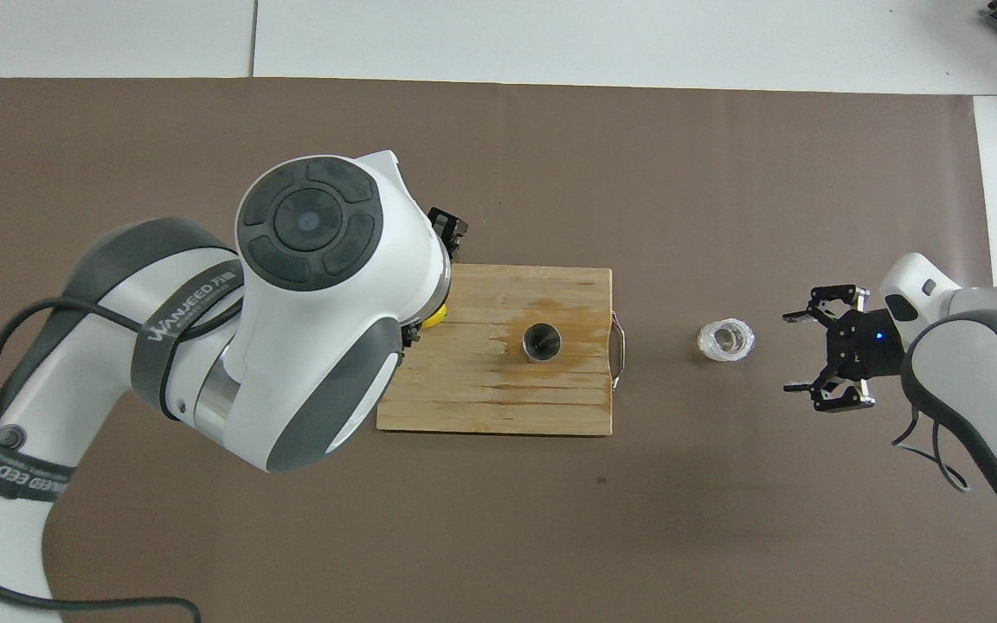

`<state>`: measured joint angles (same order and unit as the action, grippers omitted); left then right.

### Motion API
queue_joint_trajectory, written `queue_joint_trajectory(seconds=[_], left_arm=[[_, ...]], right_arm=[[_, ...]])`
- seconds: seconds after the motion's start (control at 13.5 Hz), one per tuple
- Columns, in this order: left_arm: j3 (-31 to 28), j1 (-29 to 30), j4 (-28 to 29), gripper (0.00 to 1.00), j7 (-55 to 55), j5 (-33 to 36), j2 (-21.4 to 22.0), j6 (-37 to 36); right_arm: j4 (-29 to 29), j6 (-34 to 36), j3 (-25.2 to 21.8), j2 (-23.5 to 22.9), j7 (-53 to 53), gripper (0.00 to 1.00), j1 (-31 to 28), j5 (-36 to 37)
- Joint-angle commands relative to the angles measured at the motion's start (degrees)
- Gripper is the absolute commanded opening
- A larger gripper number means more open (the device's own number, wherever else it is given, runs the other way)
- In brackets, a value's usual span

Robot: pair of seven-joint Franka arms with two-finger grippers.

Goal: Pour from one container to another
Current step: 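Retract the left gripper while the right gripper lowers to the cup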

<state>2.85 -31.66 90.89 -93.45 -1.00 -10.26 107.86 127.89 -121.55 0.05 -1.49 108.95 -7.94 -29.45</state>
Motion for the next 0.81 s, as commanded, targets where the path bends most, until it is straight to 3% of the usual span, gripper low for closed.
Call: queue_joint_trajectory(seconds=[0.0,0.3,0.74], left_arm=[[0.40,3.08,3.66,1.00,8.08,0.83,5.15,-1.68],[0.31,6.77,9.73,1.00,20.13,0.56,11.39,-1.86],[0.31,12.66,11.59,1.00,35.69,0.56,14.13,-5.37]], right_arm=[[0.52,-3.51,0.47,-2.28,4.51,1.00,-0.76,-3.77],[0.43,-6.33,0.47,-5.36,8.19,1.00,-0.67,-6.31],[0.52,-8.53,0.56,-8.70,11.28,1.00,0.56,-11.15]])
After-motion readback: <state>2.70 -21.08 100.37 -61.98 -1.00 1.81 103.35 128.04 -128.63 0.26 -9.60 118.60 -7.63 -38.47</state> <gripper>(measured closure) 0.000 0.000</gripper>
